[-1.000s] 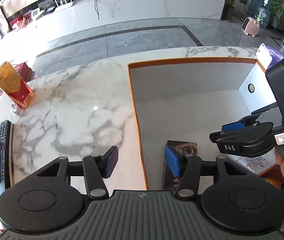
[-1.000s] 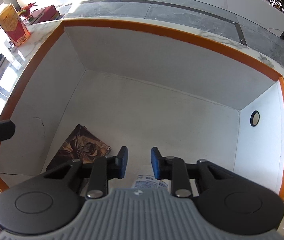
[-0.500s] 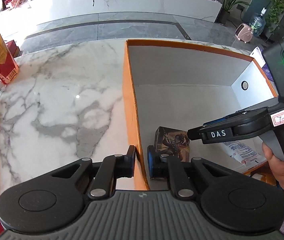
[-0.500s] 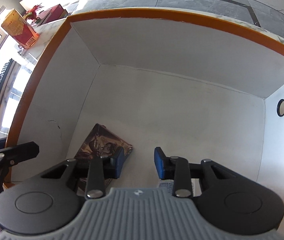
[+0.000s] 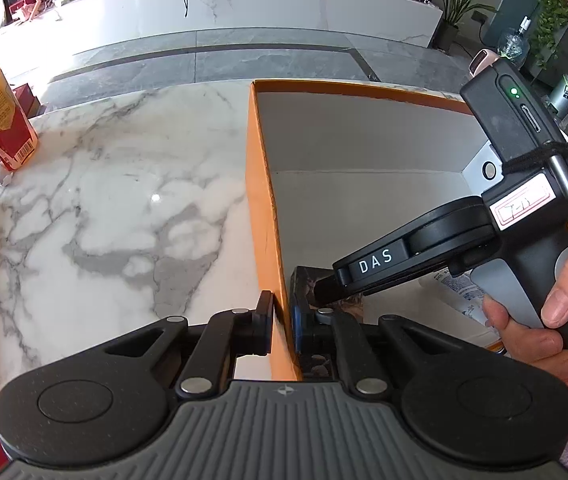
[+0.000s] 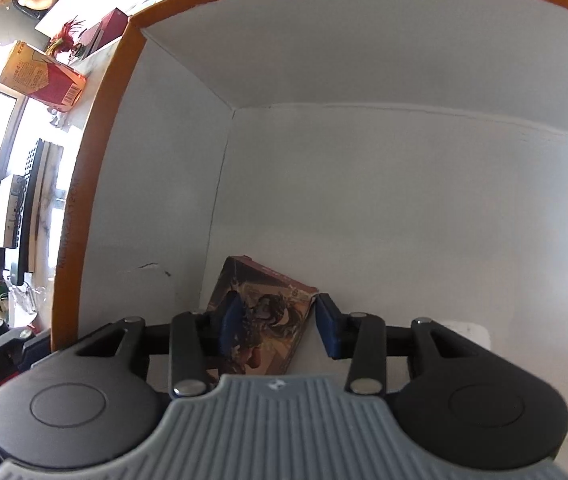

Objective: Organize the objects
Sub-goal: 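Lower the card box into the box and open the left tool, then lower the lotion bottle into the box and open the right tool, then move both tools back to the pile beside the box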

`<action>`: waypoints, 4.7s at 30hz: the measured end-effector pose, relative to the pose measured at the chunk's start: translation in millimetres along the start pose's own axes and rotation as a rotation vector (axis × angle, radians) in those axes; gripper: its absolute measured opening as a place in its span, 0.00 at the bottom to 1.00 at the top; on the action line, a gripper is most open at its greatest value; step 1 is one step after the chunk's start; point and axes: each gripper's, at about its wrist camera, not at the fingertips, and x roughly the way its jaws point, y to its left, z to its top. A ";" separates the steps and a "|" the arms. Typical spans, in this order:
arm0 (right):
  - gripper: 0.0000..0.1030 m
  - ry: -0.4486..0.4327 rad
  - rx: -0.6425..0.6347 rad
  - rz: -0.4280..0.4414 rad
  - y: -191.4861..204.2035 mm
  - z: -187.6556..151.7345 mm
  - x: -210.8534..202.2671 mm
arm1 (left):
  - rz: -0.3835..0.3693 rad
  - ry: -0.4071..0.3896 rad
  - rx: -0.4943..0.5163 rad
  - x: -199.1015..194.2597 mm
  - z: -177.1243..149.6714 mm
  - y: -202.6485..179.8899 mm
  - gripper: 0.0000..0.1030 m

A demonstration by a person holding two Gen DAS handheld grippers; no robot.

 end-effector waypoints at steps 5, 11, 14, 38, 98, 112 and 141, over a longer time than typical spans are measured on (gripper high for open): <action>0.38 0.053 0.034 0.068 7.2 0.4 9.4 | 0.014 0.007 0.015 -2.5 -3.4 -3.1 0.11; 0.39 0.053 -0.013 0.040 22.7 -3.3 10.0 | 0.036 0.002 0.037 -5.8 -10.4 -6.7 0.11; 0.40 0.052 -0.023 0.033 26.4 -3.3 9.6 | 0.054 -0.001 0.047 -5.5 -10.9 -9.3 0.11; 0.67 -0.048 -0.188 -0.270 -36.3 -20.6 -54.2 | 0.104 -0.035 0.029 -16.2 -6.9 -14.6 0.16; 0.46 0.003 -0.110 -0.083 -48.8 26.1 -87.2 | 0.066 -0.099 -0.010 -32.4 -13.2 -12.5 0.20; 0.46 -0.312 -0.275 -0.115 -47.2 -132.6 -188.2 | -0.110 -0.189 0.076 -94.5 -68.2 -85.2 0.21; 0.64 -0.407 -0.113 -0.217 -170.0 -237.8 -157.0 | -0.191 -0.020 0.005 0.6 -119.2 -198.2 0.63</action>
